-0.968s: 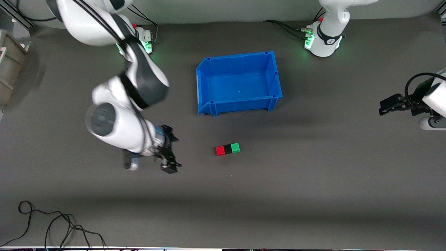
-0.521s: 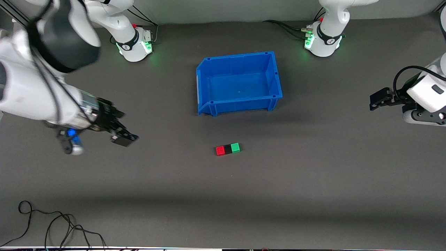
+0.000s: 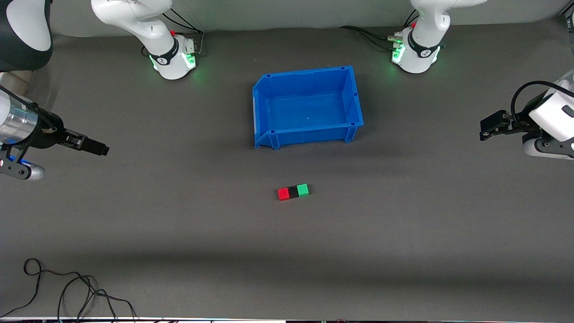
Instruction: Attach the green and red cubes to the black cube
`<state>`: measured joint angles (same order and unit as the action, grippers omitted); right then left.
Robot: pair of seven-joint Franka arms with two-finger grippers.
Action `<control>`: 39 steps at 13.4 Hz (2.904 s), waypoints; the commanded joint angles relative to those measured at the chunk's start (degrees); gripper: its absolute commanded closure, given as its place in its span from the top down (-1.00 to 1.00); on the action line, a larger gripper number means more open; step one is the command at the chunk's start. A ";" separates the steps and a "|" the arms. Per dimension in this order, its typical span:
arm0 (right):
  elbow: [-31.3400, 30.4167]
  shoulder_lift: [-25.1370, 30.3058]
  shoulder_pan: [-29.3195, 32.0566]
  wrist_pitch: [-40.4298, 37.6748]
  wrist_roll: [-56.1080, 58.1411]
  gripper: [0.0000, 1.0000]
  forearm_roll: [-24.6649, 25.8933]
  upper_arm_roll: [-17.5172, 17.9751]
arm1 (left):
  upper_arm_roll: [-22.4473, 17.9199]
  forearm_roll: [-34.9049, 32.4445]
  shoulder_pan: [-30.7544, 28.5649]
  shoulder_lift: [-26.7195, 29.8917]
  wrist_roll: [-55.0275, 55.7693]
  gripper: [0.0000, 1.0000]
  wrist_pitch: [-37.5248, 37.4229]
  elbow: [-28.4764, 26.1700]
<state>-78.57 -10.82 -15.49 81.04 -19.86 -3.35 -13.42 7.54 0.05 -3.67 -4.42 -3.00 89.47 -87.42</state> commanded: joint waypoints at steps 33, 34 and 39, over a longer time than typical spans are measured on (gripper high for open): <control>-14.86 11.34 15.58 9.49 14.06 0.99 3.44 13.24 | -0.16 -1.02 -0.20 1.52 -1.57 1.00 -0.26 0.06; -14.78 11.34 15.66 9.57 14.06 0.99 3.53 13.33 | -0.16 -0.93 -0.20 1.52 -1.57 1.00 -0.18 0.06; -14.43 10.29 15.31 9.66 14.06 0.99 3.79 13.25 | -0.16 -1.02 -0.20 1.52 -1.57 1.00 -0.17 0.06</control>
<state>-91.69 -1.39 -0.69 89.86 -6.32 -1.15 -1.00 7.36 -0.09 -3.74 -3.88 -3.60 89.60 -87.10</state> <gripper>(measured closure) 0.000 0.000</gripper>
